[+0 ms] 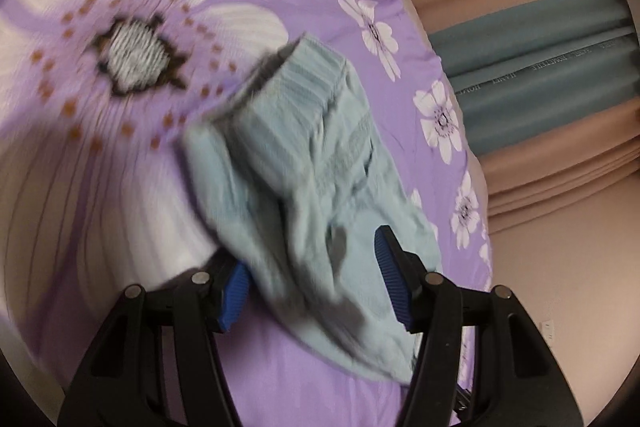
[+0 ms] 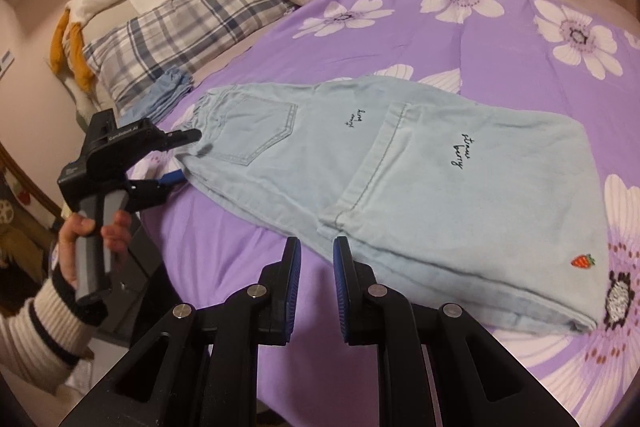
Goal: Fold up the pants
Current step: 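Grasp the waistband with the left tool and lift it toward the hems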
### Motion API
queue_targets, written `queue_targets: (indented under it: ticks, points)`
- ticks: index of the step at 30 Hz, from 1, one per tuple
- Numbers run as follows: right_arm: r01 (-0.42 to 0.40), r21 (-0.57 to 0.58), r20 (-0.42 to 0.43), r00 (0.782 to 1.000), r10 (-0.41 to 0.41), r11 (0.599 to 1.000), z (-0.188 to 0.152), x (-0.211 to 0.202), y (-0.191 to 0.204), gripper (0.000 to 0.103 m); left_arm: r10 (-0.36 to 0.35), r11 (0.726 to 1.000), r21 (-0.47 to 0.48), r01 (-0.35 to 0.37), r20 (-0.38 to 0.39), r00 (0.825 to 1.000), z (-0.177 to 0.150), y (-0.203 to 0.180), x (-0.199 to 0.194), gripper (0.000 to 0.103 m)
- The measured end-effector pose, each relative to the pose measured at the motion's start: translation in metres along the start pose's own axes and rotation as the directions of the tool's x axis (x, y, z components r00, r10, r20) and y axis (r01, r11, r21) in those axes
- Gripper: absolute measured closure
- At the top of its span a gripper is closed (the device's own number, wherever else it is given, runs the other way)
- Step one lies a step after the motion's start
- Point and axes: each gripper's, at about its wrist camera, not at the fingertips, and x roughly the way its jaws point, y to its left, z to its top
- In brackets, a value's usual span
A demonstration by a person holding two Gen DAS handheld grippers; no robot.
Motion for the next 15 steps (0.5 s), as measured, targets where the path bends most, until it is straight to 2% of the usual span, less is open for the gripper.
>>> queue_targets:
  ticks: [5,7,11,15]
  points:
    - [-0.001,0.053,-0.006,1.0,0.001,0.999,0.03,0.029,-0.009,0.088,0.017,0.999,0.031,-0.017,0.002,1.0,0.012,-0.004,0.013,0.049]
    - [0.031,0.069,-0.021,0.999,-0.029,0.997,0.047,0.046,-0.012,0.088,0.053,0.996,0.077,-0.052,-0.003,0.999,0.01,-0.004,0.015,0.064]
    - [0.03,0.188,-0.063,0.998,-0.019,0.982,0.078,0.087,-0.027,0.088,0.016,0.999,0.052,-0.014,-0.028,0.999,0.013,0.012,0.015,0.069]
    - [0.13,0.181,-0.04,0.991,-0.125,0.975,0.107,0.113,-0.028,0.088,0.027,0.997,0.079,-0.025,-0.033,0.999,0.012,0.01,0.015,0.069]
